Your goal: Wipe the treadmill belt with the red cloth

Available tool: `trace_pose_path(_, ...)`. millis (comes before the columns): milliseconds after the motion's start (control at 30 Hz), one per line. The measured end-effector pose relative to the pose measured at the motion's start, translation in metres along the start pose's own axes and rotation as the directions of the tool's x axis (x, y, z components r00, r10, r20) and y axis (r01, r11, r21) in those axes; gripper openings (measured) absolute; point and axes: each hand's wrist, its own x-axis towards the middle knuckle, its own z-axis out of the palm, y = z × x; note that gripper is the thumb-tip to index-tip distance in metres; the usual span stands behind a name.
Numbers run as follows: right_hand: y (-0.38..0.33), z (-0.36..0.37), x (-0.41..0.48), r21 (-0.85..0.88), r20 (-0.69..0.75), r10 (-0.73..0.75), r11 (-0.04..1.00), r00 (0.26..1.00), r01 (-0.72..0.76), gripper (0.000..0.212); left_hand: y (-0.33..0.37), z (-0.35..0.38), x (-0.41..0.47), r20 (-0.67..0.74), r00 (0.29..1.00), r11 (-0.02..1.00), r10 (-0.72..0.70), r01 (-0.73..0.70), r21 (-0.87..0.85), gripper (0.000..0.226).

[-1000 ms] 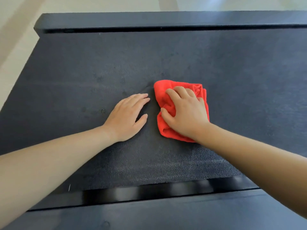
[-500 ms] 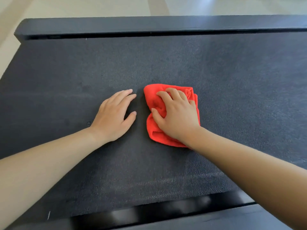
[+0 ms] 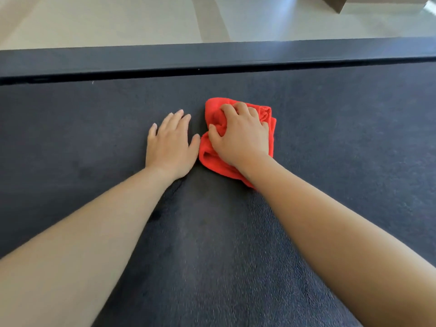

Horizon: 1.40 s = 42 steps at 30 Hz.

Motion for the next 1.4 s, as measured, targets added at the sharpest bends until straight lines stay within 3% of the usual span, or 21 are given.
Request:
trace_pose_path(200, 0.009, 0.013, 0.045, 0.027, -0.025, -0.037, 0.999, 0.999, 0.038, 0.044, -0.006, 0.007, 0.004, -0.089, 0.995, 0.999, 0.034, -0.034, 0.004, 0.053)
trace_pose_path(500, 0.017, 0.017, 0.095, 0.004, 0.037, -0.069, 0.998, 0.997, 0.069, 0.046, -0.008, 0.011, 0.007, -0.097, 0.995, 1.0, 0.019, -0.021, -0.021, 0.052)
trace_pose_path(767, 0.016, -0.006, 0.027, 0.023, 0.108, -0.105, 0.994, 0.989, 0.104, 0.049, -0.008, 0.004, 0.006, -0.037, 0.999, 0.998, 0.021, -0.023, -0.051, 0.051)
trace_pose_path(1033, -0.021, -0.034, -0.094, 0.051, 0.167, -0.243, 0.97, 0.955, 0.238, 0.051, -0.043, -0.032, -0.08, 0.147, 0.95, 0.96, 0.275, -0.279, 0.011, 0.057)
trace_pose_path(1233, -0.049, -0.037, -0.151, 0.128, 0.177, -0.365, 0.93, 0.914, 0.346, 0.047, -0.085, -0.056, -0.206, 0.185, 0.971, 0.987, 0.151, -0.158, 0.023, 0.063)
trace_pose_path(1400, -0.067, -0.028, -0.115, 0.074, 0.202, -0.311, 0.95, 0.929, 0.302, 0.044, -0.082, -0.058, -0.21, 0.118, 0.987, 0.994, 0.109, -0.109, -0.01, 0.055)
